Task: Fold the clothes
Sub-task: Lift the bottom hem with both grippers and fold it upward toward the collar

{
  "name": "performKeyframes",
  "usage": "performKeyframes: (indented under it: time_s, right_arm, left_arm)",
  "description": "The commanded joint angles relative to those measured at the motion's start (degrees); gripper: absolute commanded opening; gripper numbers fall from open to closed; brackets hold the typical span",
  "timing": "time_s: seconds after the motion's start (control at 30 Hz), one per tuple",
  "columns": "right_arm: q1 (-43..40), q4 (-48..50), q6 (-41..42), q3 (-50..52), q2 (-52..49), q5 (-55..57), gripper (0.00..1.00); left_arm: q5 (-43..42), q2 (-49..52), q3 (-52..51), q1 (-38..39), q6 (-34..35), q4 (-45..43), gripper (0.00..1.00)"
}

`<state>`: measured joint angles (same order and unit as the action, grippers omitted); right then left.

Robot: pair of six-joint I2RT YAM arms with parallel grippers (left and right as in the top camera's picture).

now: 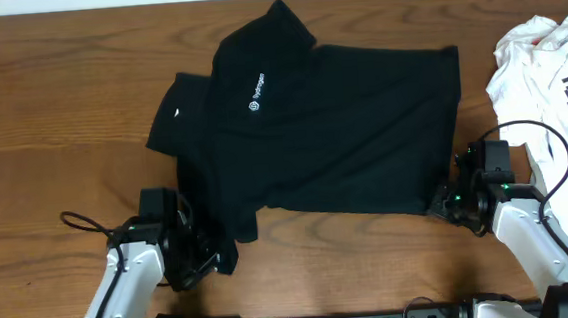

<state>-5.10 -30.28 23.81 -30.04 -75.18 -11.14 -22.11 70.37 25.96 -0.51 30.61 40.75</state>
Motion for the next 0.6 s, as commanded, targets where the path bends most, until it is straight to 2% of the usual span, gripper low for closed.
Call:
performKeyframes:
  time_s: [0.0, 0.17, 0.4, 0.57]
  right_arm:
    - [0.2, -0.8, -0.3, -1.7, -0.2, -0.3, 0.01]
    - [0.2, -7.5, -0.3, -6.4, -0.2, 1.7, 0.01]
    - [0.2, -19.3, -0.7, -14.3, -0.2, 5.4, 0.01]
    - [0.2, -23.1, -0.8, -17.1, -0.2, 5.4, 0.01]
  left_arm:
    - [0.7, 0.3, 2.9, 0.3, -3.3, 2.6, 0.06]
    - [1.0, 0.3, 9.8, 0.3, -6.3, 8.6, 0.06]
    - [11.6, 0.3, 20.5, 0.3, -8.0, 18.6, 0.06]
    - [13.2, 0.3, 24.8, 0.3, -9.8, 22.0, 0.06]
